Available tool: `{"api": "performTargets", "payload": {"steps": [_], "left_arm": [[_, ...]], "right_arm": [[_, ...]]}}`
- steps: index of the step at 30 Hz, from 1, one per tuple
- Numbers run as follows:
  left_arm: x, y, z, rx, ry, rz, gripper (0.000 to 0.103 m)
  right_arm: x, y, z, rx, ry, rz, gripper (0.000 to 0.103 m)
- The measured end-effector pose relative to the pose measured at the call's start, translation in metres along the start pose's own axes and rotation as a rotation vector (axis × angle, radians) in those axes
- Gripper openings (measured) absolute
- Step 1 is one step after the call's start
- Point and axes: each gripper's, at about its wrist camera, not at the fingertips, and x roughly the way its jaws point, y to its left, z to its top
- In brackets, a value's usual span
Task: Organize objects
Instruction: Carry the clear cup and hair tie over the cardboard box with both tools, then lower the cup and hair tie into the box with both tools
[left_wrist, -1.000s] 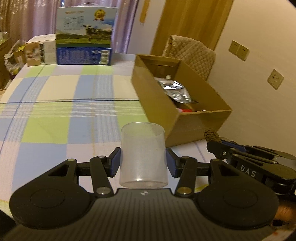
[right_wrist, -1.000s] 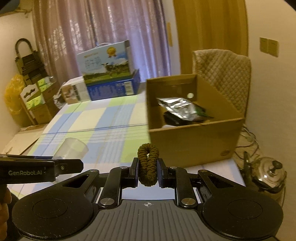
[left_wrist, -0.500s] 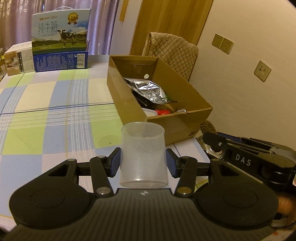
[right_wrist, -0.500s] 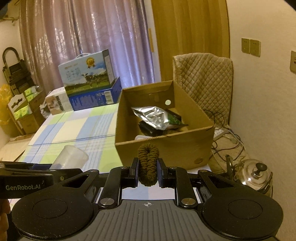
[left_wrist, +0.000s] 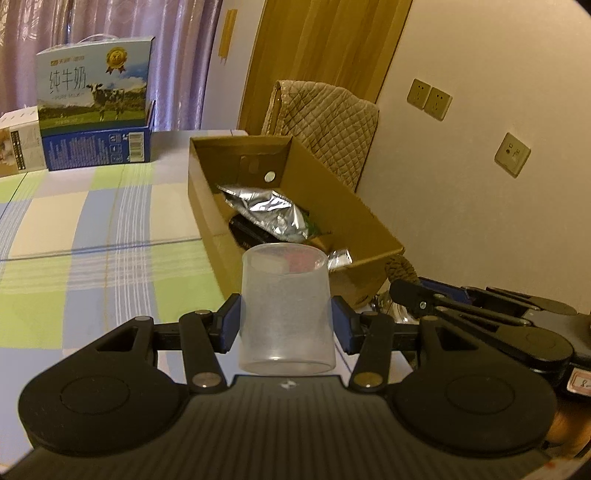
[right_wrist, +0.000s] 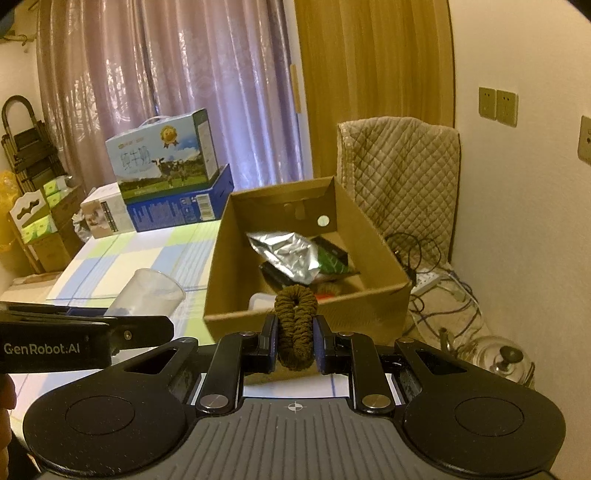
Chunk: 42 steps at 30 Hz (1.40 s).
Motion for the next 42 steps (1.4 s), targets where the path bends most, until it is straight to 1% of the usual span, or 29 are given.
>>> {"api": "performTargets", "payload": {"steps": [8, 14, 22, 31, 40, 41, 42], "left_arm": [[0.013, -0.003, 0.021, -0.015, -0.017, -0.002, 0.046], [0.027, -0.002, 0.036, -0.024, -0.015, 0.001, 0.046], [0.060, -0.001, 0.054, -0.045, 0.006, 0.015, 0.046], [0.090, 0.007, 0.067, -0.066, 0.026, 0.036, 0.046], [0.105, 0.008, 0.079, -0.069, 0.017, 0.033, 0.046], [0.106, 0.008, 0.080, -0.072, 0.014, 0.041, 0.054], [0.107, 0.008, 0.080, -0.074, 0.011, 0.048, 0.064]], "right_arm": [[0.015, -0.014, 0.019, -0.027, 0.007, 0.008, 0.016], [0.031, -0.025, 0.035, -0.035, 0.008, 0.020, 0.016], [0.065, -0.036, 0.053, -0.055, 0.032, 0.027, 0.016], [0.097, -0.046, 0.061, -0.063, 0.066, 0.028, 0.016], [0.110, -0.052, 0.065, -0.063, 0.075, 0.024, 0.016], [0.111, -0.053, 0.066, -0.061, 0.075, 0.024, 0.016], [0.111, -0.053, 0.066, -0.060, 0.076, 0.024, 0.016]]}}
